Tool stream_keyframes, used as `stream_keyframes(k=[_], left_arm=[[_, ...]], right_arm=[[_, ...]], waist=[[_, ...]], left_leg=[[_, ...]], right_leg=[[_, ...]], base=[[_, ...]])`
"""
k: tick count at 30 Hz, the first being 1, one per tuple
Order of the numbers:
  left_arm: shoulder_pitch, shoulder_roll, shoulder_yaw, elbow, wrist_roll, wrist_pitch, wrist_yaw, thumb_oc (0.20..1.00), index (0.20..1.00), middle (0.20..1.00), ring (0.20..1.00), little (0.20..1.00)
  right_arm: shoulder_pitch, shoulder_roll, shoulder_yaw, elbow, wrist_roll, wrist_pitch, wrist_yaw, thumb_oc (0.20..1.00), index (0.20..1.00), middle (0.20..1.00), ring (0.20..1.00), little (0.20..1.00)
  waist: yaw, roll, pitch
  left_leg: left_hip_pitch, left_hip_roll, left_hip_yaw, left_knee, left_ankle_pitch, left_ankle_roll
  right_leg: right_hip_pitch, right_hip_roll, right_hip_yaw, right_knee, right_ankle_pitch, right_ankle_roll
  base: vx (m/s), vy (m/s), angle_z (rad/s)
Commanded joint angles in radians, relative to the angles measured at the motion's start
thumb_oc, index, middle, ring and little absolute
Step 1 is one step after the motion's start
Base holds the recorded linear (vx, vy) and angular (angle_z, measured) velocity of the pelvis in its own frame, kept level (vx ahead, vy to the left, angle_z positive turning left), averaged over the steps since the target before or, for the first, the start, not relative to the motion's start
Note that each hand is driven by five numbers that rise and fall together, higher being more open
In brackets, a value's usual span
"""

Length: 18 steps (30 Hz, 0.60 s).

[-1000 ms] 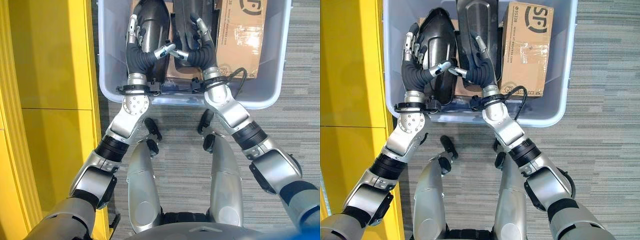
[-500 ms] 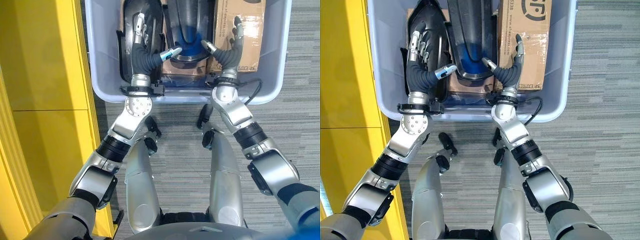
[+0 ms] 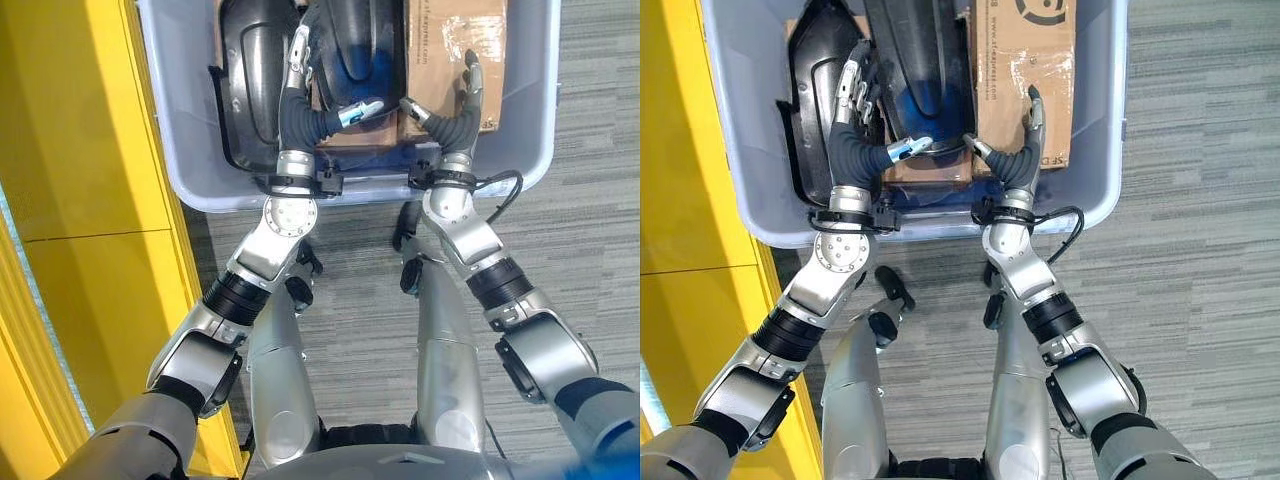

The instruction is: Move parts from the plastic box to the shelf.

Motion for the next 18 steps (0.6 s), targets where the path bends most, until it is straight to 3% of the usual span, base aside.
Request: stream_keyframes(k=[1,6,7,8,11,18], left_arm=[[-0.018,-0.003,-0.004,-0.113,0.014,-0.050,-0.024,1.000,1.000,1.000,1.000,1.000],[-0.032,-0.015,-0.007,-0.097,-0.025,-0.023,0.023,1.000,1.000,1.000,1.000,1.000],[-0.032,-0.019,-0.004,-0.093,-0.014,-0.010,0.060,1.000,1.000,1.000,1.000,1.000],[-0.038,-0.022,-0.002,-0.074,-0.009,0.009,0.165,1.000,1.000,1.000,1.000,1.000],[-0.057,-0.038,0.025,-0.012,0.010,-0.045,0.335,1.000,1.000,1.000,1.000,1.000],[-0.105,-0.069,0.084,0.078,0.022,-0.087,0.515,1.000,1.000,1.000,1.000,1.000]], right_arm=[[-0.007,0.001,0.032,-0.045,-0.017,-0.022,0.026,1.000,1.000,1.000,1.000,1.000],[-0.024,-0.008,0.043,-0.061,-0.042,-0.013,0.033,1.000,1.000,1.000,1.000,1.000],[-0.026,-0.008,0.046,-0.064,-0.050,-0.007,0.028,1.000,1.000,1.000,1.000,1.000],[-0.030,-0.008,0.052,-0.063,-0.056,-0.001,0.014,1.000,1.000,1.000,1.000,1.000],[-0.039,-0.002,0.063,-0.054,-0.037,0.002,-0.041,1.000,1.000,1.000,1.000,1.000],[-0.058,0.015,0.060,-0.022,-0.028,-0.018,-0.073,1.000,1.000,1.000,1.000,1.000]], waist=[[0.005,0.046,-0.036],[0.004,0.039,-0.036],[0.004,0.038,-0.036],[0.003,0.035,-0.036],[0.000,0.023,-0.036],[-0.001,0.007,-0.036]], left_leg=[[-0.012,-0.003,-0.038,-0.091,0.031,-0.106],[-0.024,0.001,-0.041,-0.086,0.035,-0.110],[-0.026,0.002,-0.042,-0.085,0.035,-0.111],[-0.027,0.004,-0.041,-0.086,0.037,-0.112],[-0.031,0.007,-0.043,-0.089,0.041,-0.115],[-0.032,0.013,-0.045,-0.094,0.048,-0.127]], right_leg=[[0.012,-0.059,0.008,0.079,-0.131,0.146],[0.001,-0.057,0.008,0.080,-0.125,0.148],[-0.002,-0.056,0.008,0.081,-0.124,0.147],[-0.003,-0.055,0.008,0.082,-0.124,0.147],[-0.006,-0.049,0.012,0.076,-0.122,0.146],[-0.005,-0.045,0.008,0.063,-0.114,0.143]], base=[[-0.01,-0.037,-0.01],[-0.01,-0.042,0.00],[-0.01,-0.035,0.00],[-0.01,-0.050,-0.01],[-0.01,-0.056,-0.01],[-0.01,-0.055,0.00]])
